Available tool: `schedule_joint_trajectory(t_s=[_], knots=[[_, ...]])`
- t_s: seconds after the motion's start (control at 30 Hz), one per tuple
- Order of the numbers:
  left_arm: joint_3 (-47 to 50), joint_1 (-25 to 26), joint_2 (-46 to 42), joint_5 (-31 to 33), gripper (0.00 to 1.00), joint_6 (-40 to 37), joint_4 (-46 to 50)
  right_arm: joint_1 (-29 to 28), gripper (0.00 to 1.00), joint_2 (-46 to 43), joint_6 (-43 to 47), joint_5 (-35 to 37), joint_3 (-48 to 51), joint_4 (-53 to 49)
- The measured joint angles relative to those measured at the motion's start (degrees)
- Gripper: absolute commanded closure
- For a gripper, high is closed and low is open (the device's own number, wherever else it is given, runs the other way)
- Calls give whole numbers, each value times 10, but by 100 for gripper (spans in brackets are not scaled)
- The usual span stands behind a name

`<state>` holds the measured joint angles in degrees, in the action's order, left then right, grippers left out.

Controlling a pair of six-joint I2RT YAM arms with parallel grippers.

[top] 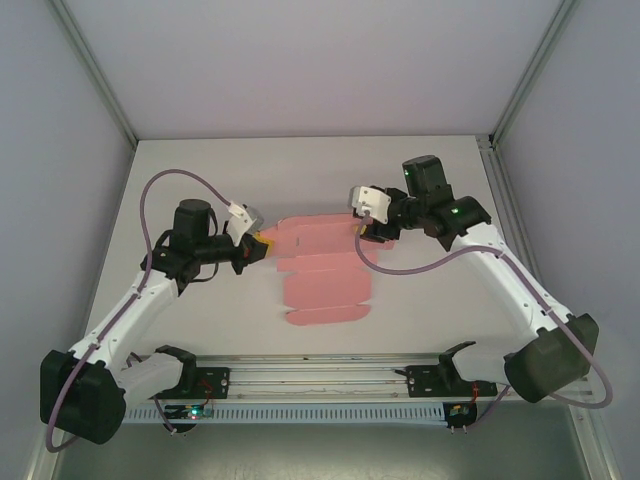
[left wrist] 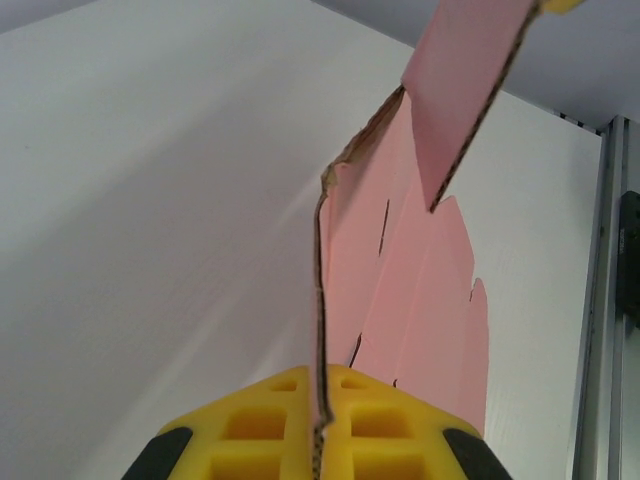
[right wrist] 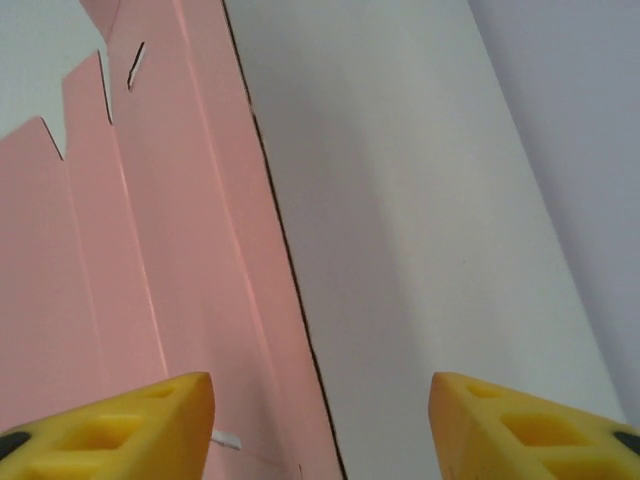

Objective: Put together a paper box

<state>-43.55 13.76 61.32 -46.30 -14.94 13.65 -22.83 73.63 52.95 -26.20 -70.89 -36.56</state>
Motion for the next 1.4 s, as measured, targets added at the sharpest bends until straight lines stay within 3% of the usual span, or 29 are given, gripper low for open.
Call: schedule_joint_trajectory(t_s=[0.13, 0.5, 0.7, 0.8, 0.87, 0.9, 0.93, 1.0, 1.1, 1.23, 1.4], knots=[[0, 0, 6, 0, 100, -1, 5, -9, 69, 5, 16, 19, -14, -17], [0, 0, 8, 0, 100, -7, 16, -52, 72, 44, 29, 81, -22, -27], [0, 0, 8, 7, 100, -3, 12, -87, 94, 45, 21, 160, -8, 23], [0, 0, 9, 49, 92, 30, 5, -121, 94, 44, 17, 234, 44, 110], [2, 0, 10, 94, 56, 65, -1, -150, 93, 38, 17, 293, 105, 200], [5, 0, 10, 116, 51, 86, -8, -164, 93, 37, 19, 323, 136, 237], [8, 0, 9, 143, 37, 113, -16, -176, 93, 37, 19, 350, 166, 270], [16, 0, 6, 184, 29, 154, -25, -196, 94, 46, 20, 402, 218, 324], [31, 0, -3, 245, 0, 213, -24, -220, 97, 76, 25, 476, 265, 399], [36, 0, -10, 326, 0, 287, -12, -235, 97, 109, 30, 537, 301, 506], [34, 0, 8, 374, 0, 349, -2, -239, 96, 136, 32, 574, 350, 649]])
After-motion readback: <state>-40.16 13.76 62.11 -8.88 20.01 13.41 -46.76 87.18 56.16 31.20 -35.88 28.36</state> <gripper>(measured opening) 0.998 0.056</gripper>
